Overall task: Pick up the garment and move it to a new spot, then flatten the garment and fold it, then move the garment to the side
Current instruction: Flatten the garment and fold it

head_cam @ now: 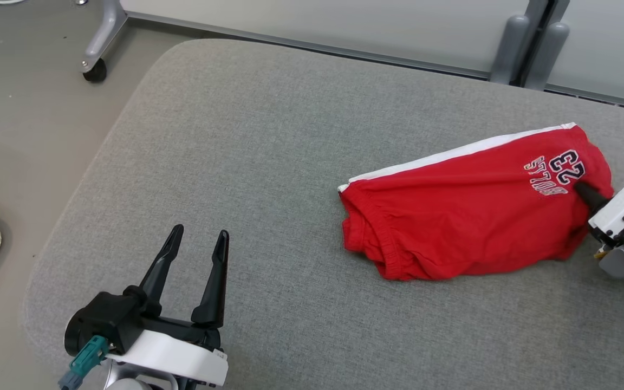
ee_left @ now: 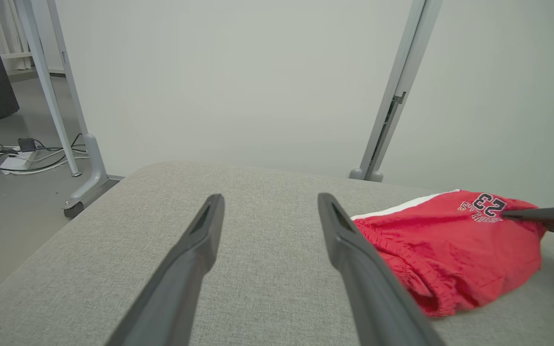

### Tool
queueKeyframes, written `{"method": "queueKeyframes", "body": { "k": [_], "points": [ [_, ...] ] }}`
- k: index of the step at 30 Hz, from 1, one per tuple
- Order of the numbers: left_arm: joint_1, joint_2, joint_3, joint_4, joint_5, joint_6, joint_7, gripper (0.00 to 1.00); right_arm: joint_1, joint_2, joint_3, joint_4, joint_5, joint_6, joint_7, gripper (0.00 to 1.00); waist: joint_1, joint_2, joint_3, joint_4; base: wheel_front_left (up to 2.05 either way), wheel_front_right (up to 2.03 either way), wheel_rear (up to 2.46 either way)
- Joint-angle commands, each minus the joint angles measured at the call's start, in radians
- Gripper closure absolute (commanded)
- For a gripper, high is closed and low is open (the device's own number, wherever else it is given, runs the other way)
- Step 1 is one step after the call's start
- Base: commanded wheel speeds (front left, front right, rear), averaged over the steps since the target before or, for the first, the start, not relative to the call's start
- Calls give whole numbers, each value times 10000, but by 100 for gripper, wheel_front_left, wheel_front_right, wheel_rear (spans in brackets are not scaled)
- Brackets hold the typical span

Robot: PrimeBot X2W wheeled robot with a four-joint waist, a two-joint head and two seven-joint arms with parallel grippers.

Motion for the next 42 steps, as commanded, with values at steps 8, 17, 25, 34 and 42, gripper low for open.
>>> {"method": "queueKeyframes", "body": {
  "k": [8,17,25,34,42],
  "points": [
    [196,149,-19,104,-23,-18,13,0,1265,90,75,-935,1185,5,-1560,100,0,0,-689,-708,0,0,0],
    [545,308,-53,5,-112,111,190,0,2914,-83,426,-1928,1814,5,-2583,100,0,0,-1299,-1749,0,0,0],
    [617,390,-53,-140,-118,214,244,0,3151,-388,550,-1874,1577,5,-3232,100,0,0,-1416,-2135,0,0,0],
    [715,288,-99,-61,-208,222,242,0,2512,-454,1355,-2021,817,5,-3482,100,0,0,-1663,-1755,0,0,0],
    [786,185,-159,5,-293,203,215,0,1599,82,2680,-1690,-143,5,-2696,100,0,0,-1719,-1031,0,0,0]
  ]
}}
